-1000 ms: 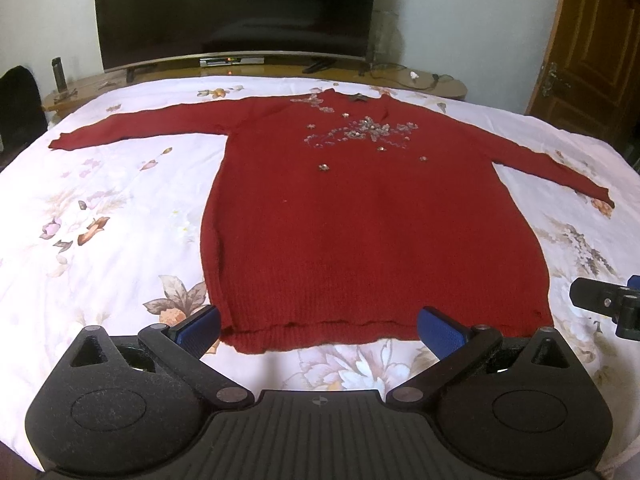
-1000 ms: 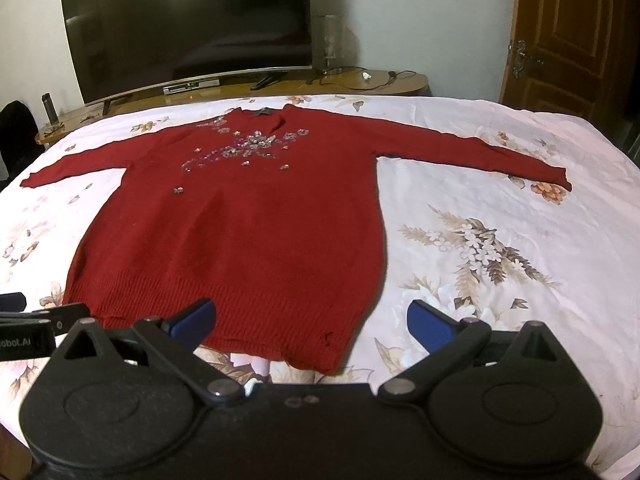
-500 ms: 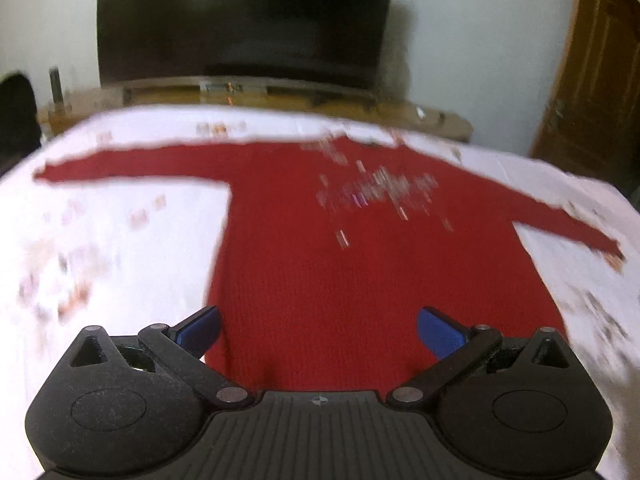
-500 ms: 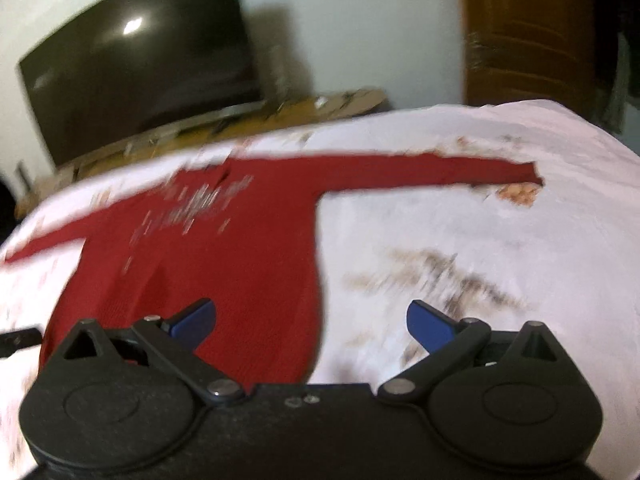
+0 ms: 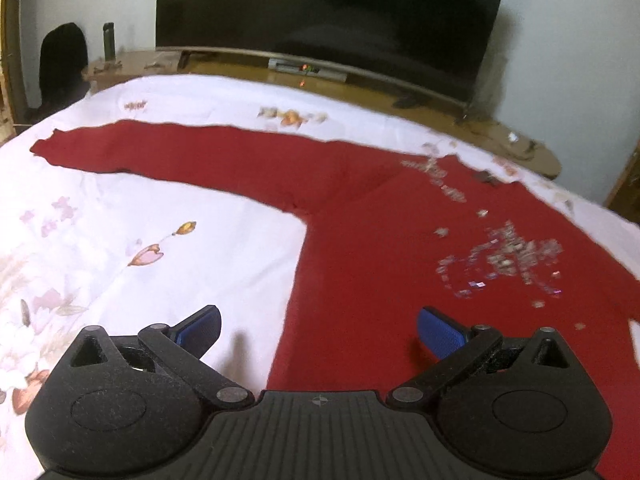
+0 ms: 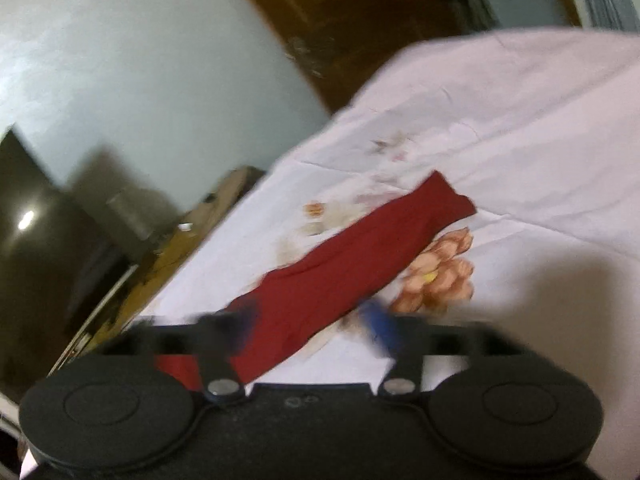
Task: Fold small clothes
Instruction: 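Grasp the red sweater sleeve cuff with the right tool and lift it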
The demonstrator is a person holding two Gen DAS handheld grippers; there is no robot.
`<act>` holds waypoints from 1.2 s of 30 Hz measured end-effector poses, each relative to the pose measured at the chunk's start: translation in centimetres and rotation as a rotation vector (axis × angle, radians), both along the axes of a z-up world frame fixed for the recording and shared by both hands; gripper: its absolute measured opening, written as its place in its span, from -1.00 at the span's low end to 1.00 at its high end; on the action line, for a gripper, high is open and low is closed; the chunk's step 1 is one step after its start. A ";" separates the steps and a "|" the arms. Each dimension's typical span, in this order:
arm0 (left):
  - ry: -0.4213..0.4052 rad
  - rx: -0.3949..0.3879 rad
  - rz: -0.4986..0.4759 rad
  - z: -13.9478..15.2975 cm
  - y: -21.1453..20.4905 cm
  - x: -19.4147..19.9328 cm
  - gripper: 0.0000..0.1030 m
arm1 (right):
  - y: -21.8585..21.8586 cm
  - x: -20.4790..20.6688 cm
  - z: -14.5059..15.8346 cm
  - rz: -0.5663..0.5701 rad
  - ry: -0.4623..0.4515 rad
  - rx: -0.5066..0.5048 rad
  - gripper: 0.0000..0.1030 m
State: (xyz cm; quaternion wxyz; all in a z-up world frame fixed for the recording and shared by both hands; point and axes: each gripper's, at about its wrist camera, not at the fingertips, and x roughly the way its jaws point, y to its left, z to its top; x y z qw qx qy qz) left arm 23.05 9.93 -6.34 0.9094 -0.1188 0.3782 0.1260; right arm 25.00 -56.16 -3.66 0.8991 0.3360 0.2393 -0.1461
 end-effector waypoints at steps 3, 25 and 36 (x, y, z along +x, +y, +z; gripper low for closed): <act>0.030 0.027 0.008 -1.0 -0.4 1.3 1.00 | -2.6 2.1 -2.7 -0.065 0.035 0.065 -0.12; 0.050 -0.093 0.202 -2.4 10.0 1.2 1.00 | 1.0 8.1 0.8 0.011 -0.010 -0.143 -0.88; 0.042 -0.074 0.086 -2.8 12.7 0.2 1.00 | 24.1 11.1 6.0 0.480 -0.099 -0.376 -0.88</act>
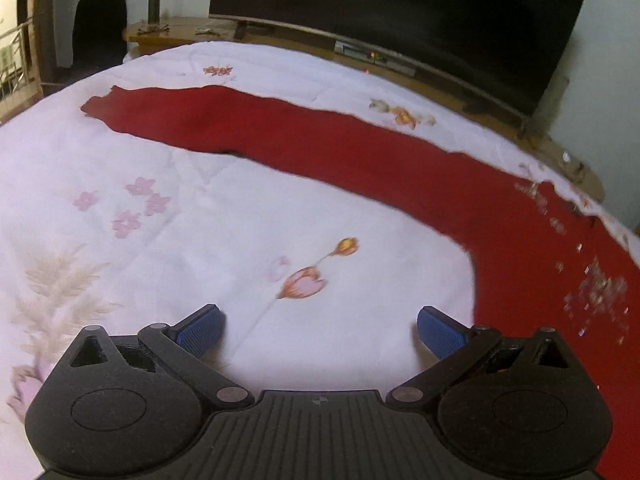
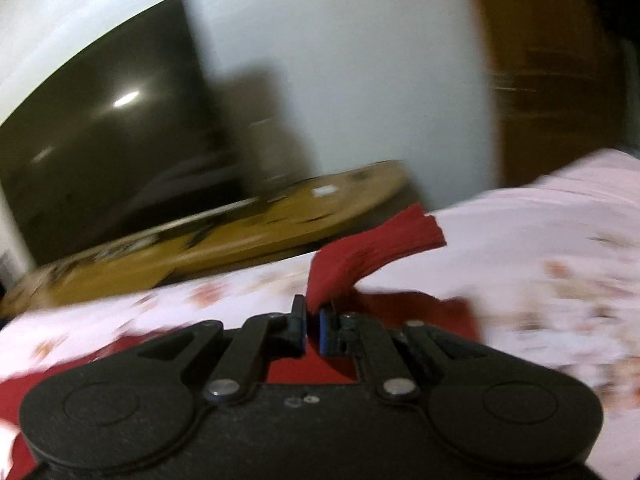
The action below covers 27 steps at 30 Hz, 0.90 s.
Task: Fold small clothes
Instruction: 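Grasp the red sweater sleeve cuff with the right tool and lift it, then lay the sleeve across the sweater body and open the right tool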
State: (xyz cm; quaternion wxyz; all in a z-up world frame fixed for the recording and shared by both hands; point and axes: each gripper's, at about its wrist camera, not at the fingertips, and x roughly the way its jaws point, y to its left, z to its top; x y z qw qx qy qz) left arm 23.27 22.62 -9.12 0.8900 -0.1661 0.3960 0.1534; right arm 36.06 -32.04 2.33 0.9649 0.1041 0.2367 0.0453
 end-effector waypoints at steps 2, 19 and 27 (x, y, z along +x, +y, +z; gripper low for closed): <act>0.007 -0.013 -0.033 0.1 0.4 -0.3 1.00 | 5.0 0.6 -0.5 0.089 0.022 -0.034 -0.87; -0.121 -0.174 -0.187 2.4 -5.3 4.4 0.54 | 15.6 -5.2 -6.3 0.300 0.084 -0.182 0.04; -0.093 -0.261 -0.381 1.1 -15.6 13.3 0.54 | 6.1 -7.7 -5.7 0.136 0.117 -0.125 0.05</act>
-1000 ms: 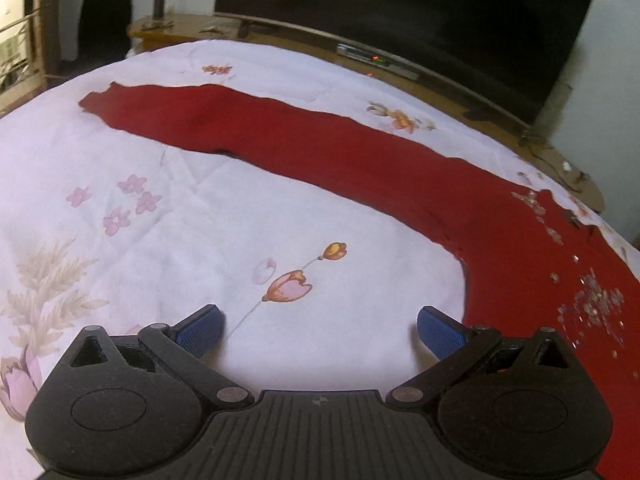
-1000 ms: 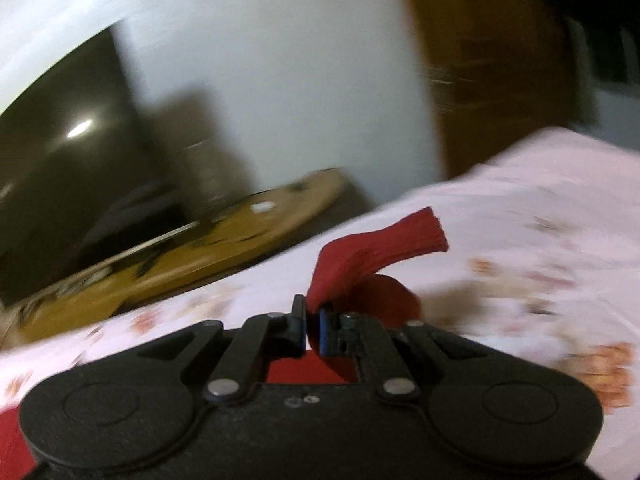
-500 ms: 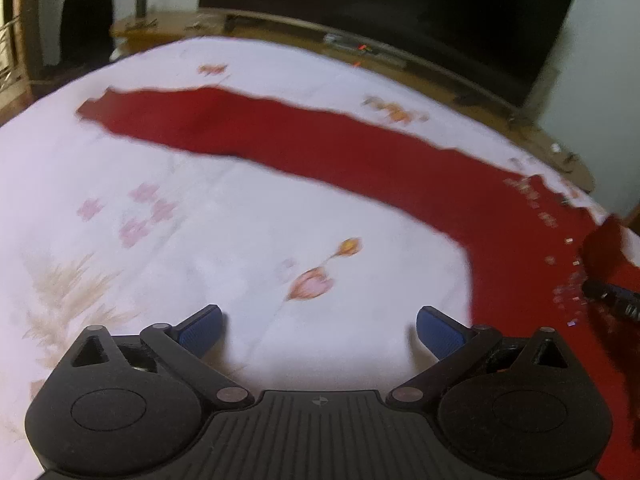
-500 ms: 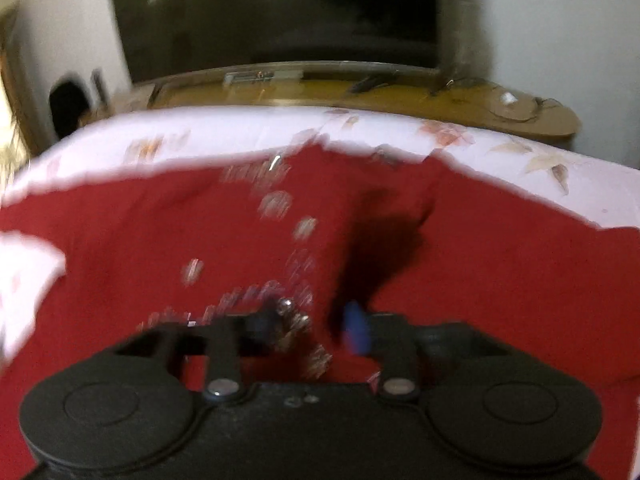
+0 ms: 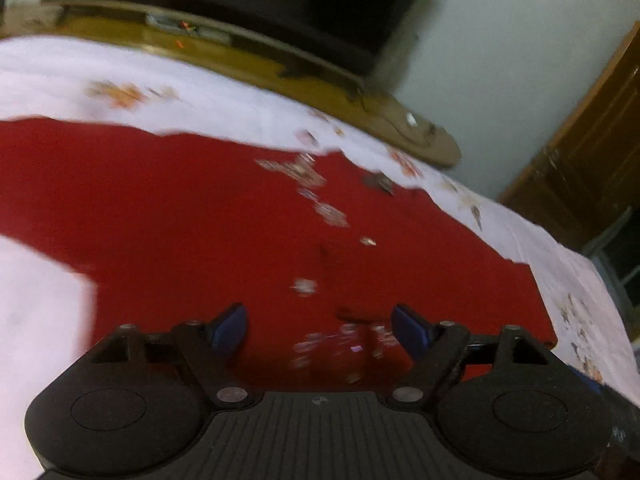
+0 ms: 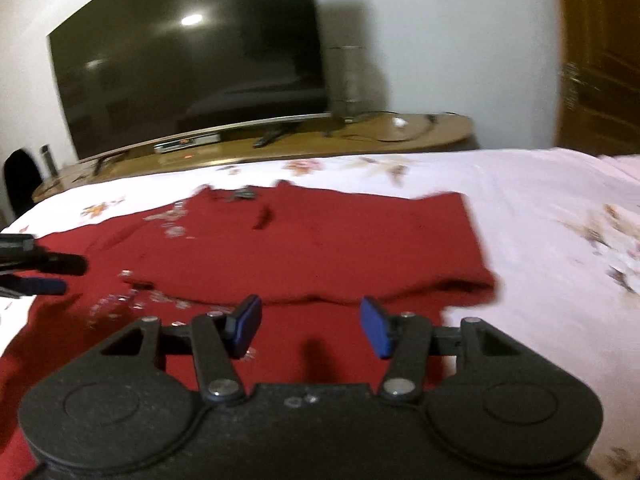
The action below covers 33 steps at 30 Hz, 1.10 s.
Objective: Fold small clothes
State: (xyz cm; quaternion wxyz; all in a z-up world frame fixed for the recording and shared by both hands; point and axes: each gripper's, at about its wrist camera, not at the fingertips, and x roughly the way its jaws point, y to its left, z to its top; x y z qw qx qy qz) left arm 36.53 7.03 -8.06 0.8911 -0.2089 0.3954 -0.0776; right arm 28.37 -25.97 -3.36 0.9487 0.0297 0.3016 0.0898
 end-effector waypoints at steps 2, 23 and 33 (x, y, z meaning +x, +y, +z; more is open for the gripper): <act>0.028 -0.002 -0.028 -0.4 -1.3 1.4 0.37 | -1.7 -0.7 -0.2 -0.033 0.002 0.009 0.05; -0.089 -0.051 -0.051 2.0 -0.7 2.8 -0.94 | -8.9 3.0 -3.2 -0.269 0.080 0.172 0.02; -0.027 -0.028 0.026 0.8 6.8 2.8 -0.94 | -6.8 6.3 -4.7 -0.214 0.122 0.154 -0.09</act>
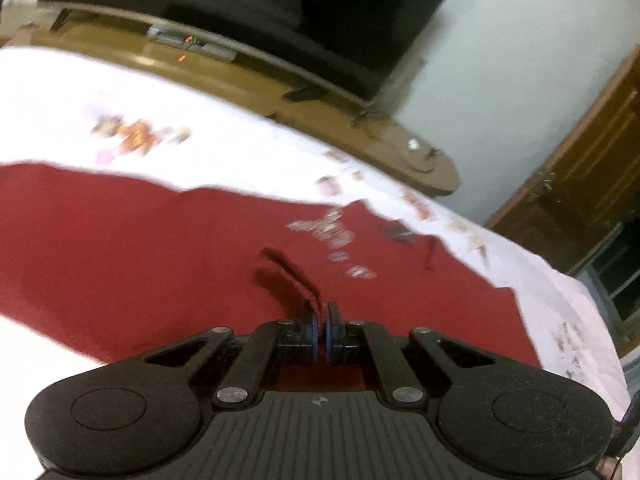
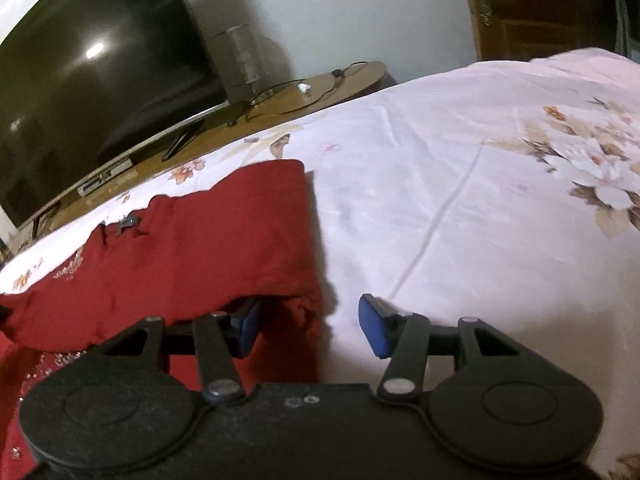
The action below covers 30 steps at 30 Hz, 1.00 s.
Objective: Fold small clothes
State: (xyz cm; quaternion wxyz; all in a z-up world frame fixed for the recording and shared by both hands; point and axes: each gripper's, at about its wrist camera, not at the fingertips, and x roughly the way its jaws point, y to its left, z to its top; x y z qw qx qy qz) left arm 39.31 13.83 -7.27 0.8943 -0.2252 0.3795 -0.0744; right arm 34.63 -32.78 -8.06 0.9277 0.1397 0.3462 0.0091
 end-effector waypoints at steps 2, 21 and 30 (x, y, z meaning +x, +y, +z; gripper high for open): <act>0.022 0.009 0.006 -0.9 0.4 -0.1 -0.94 | 0.4 0.3 -0.1 0.013 -0.004 -0.044 -0.39; 0.015 0.044 0.024 -3.8 0.3 -1.2 -0.94 | -3.1 0.4 2.4 0.127 -0.145 0.083 -0.10; -0.087 0.073 0.081 -2.8 -0.5 -2.8 -0.94 | -4.2 8.0 -0.8 0.142 0.014 0.281 -0.85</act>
